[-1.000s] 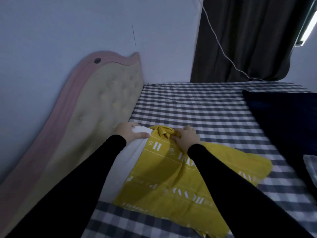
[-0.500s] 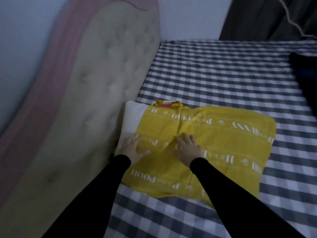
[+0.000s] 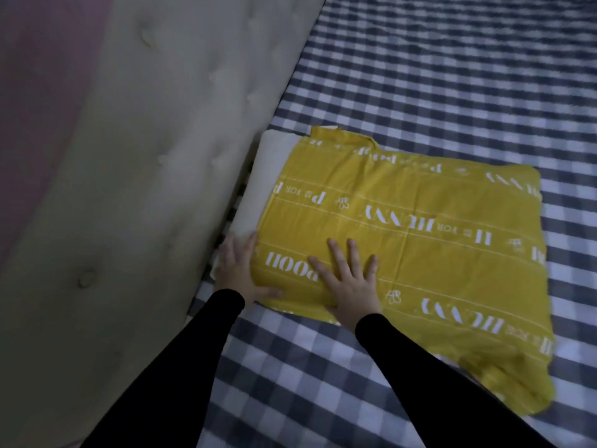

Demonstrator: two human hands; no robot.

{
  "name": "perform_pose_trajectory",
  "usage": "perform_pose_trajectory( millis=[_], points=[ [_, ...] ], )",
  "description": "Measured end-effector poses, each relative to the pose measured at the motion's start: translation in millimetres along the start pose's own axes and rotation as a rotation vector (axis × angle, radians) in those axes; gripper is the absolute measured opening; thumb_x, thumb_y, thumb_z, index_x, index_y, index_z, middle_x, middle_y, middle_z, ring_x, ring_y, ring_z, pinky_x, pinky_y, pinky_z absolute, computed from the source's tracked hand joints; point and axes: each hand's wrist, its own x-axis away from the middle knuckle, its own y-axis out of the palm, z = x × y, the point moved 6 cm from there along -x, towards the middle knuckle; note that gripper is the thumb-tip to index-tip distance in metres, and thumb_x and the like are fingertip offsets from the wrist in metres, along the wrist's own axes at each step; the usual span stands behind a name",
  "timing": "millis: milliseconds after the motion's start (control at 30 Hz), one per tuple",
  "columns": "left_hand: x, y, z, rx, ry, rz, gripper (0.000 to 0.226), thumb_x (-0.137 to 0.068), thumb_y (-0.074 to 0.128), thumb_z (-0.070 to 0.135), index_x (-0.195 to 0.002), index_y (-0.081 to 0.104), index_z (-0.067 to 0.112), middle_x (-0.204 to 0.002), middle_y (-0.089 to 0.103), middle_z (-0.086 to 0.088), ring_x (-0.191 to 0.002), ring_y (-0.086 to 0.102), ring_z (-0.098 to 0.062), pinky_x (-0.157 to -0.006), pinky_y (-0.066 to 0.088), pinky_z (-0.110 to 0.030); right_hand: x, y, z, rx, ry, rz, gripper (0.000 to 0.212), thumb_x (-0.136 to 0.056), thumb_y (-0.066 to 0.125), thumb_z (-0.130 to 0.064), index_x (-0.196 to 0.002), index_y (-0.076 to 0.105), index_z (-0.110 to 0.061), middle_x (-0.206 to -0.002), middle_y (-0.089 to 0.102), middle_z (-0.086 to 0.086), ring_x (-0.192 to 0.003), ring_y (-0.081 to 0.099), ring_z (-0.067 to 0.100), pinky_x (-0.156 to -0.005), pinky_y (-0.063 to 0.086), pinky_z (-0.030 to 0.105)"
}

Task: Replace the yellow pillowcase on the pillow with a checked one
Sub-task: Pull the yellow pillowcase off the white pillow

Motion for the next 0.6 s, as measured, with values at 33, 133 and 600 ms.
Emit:
perform_pose_trajectory(
  millis=[33,133,600],
  points=[
    [-0.3,1.1,-10.2,0.039,-0.064,0.003,0.148,-0.033,0.085,0.066,-0.149,-0.002,0.042,-0.159,-0.012,-0.013,-0.146,-0.004,-0.035,-0.116,0.016,-0.053,-1.6,-1.8,2.2,0.005,-0.003,0.043,0.117,-0.043,0.088,-0.039,-0.144,0.03,-0.039,-0.156,0.027,0.01,-0.14,0.024,0.044,-0.095,0.028,0.074],
    [-0.9,-1.7,-22.8,0.084,-0.114,-0.039,0.153,-0.035,0.094,0.048,-0.15,-0.007,0.039,-0.153,0.01,-0.023,-0.141,0.016,-0.039,-0.112,0.021,-0.05,-5.6,-6.2,9.6,-0.026,-0.023,0.1,0.108,-0.043,0.09,-0.031,-0.137,0.038,-0.04,-0.149,0.041,0.008,-0.134,0.038,0.045,-0.09,0.032,0.075],
    [29.3,-131.6,109.7,0.259,0.176,0.102,0.121,-0.034,0.093,0.05,-0.14,0.037,0.033,-0.133,0.056,0.001,-0.115,0.056,-0.025,-0.09,0.048,-0.035,28.8,-128.0,89.9,-0.311,0.074,0.341,0.069,-0.072,0.049,-0.047,-0.138,0.035,-0.034,-0.145,0.047,0.001,-0.131,0.047,0.031,-0.094,0.042,0.059]
  ],
)
